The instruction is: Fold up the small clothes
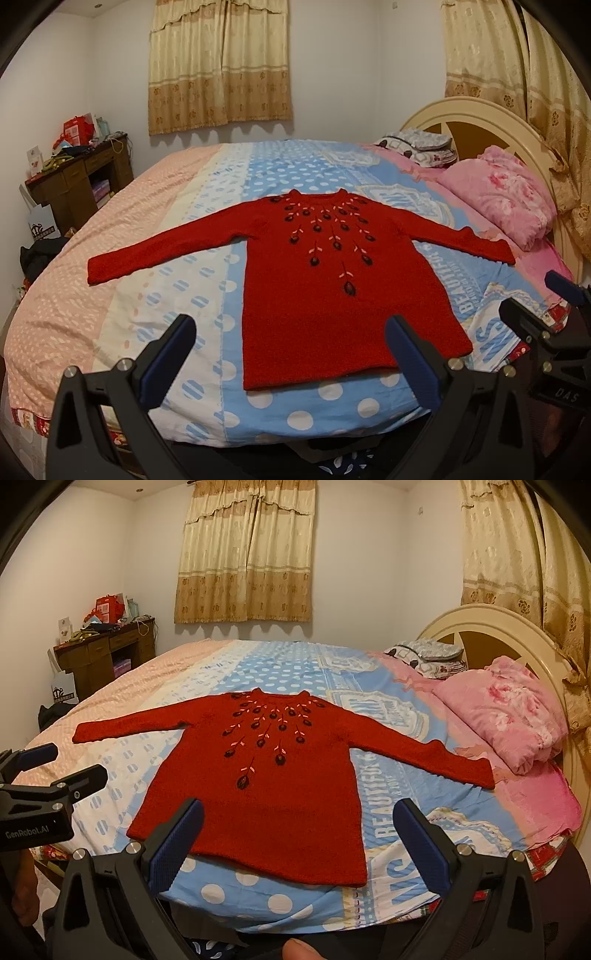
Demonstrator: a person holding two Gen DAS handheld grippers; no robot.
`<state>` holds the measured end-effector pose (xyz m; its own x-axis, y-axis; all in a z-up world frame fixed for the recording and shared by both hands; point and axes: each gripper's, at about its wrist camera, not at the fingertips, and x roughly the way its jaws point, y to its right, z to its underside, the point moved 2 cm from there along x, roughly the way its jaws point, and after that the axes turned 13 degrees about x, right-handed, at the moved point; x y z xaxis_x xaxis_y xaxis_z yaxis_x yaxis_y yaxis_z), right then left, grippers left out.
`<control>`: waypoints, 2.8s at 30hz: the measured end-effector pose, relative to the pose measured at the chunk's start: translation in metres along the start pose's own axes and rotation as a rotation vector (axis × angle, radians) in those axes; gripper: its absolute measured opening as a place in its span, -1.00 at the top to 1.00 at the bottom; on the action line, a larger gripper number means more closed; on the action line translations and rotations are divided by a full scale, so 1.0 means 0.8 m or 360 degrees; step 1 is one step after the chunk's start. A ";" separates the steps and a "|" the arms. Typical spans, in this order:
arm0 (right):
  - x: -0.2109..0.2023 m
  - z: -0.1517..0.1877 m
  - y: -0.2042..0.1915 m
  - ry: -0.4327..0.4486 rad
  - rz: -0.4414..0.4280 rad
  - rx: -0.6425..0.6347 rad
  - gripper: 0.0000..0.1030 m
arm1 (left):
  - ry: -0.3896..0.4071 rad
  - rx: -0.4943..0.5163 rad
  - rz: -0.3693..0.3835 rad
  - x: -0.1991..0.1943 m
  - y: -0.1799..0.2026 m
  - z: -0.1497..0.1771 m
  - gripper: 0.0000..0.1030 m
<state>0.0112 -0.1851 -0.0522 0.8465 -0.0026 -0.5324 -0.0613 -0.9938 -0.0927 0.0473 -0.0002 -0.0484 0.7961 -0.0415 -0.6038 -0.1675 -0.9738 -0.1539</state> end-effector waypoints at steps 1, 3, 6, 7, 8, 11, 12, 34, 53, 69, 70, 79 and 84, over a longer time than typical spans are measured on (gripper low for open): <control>0.004 0.000 0.000 -0.0007 -0.0002 0.0004 -0.98 | -0.0003 0.0001 -0.0001 0.003 -0.001 0.000 -1.00; 0.011 0.001 0.000 -0.0019 -0.0004 0.0005 -0.98 | -0.0012 0.0006 0.0010 0.009 -0.002 -0.001 -1.00; 0.024 0.002 0.000 -0.0045 0.0002 -0.0006 -0.98 | -0.0028 0.0021 0.0024 0.022 0.000 -0.002 -1.00; 0.029 0.003 0.000 -0.0051 0.0006 -0.0010 -0.98 | -0.0037 0.0025 0.0028 0.026 0.000 -0.002 -1.00; 0.034 0.003 0.000 -0.0058 0.0013 -0.0016 -0.98 | -0.0050 0.0027 0.0033 0.033 0.000 -0.001 -1.00; 0.047 0.001 0.004 -0.0075 0.0032 -0.0021 -0.98 | -0.0080 0.0021 0.0042 0.050 -0.002 -0.001 -1.00; 0.052 0.000 0.005 -0.0076 0.0033 -0.0015 -0.98 | -0.0086 0.0017 0.0046 0.054 -0.003 0.000 -1.00; 0.167 -0.022 0.072 -0.0185 0.0066 0.0141 -0.98 | -0.0144 0.0116 0.0002 0.153 -0.007 -0.035 -1.00; 0.265 -0.036 0.209 -0.0272 0.0239 0.0455 -0.95 | -0.0209 0.0235 0.0008 0.249 0.028 -0.069 -1.00; 0.316 -0.082 0.430 -0.0263 0.0614 0.0840 -0.44 | -0.0292 0.0189 0.0015 0.306 0.031 -0.087 -1.00; 0.319 -0.085 0.452 -0.0257 0.0653 0.0880 -0.44 | -0.0299 0.0183 0.0015 0.309 0.029 -0.088 -1.00; 0.351 -0.092 0.549 -0.0297 0.0872 0.0985 -0.43 | -0.0331 0.0181 -0.0007 0.331 0.029 -0.099 -1.00; 0.364 -0.089 0.571 -0.0339 0.0847 0.1059 -0.25 | -0.0329 0.0187 -0.0013 0.339 0.030 -0.105 -1.00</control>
<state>0.2676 -0.6474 -0.1896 0.5051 -0.3607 -0.7840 -0.7717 -0.5955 -0.2232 0.3078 -0.0536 -0.1504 0.6638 0.0244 -0.7475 -0.2379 -0.9407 -0.2420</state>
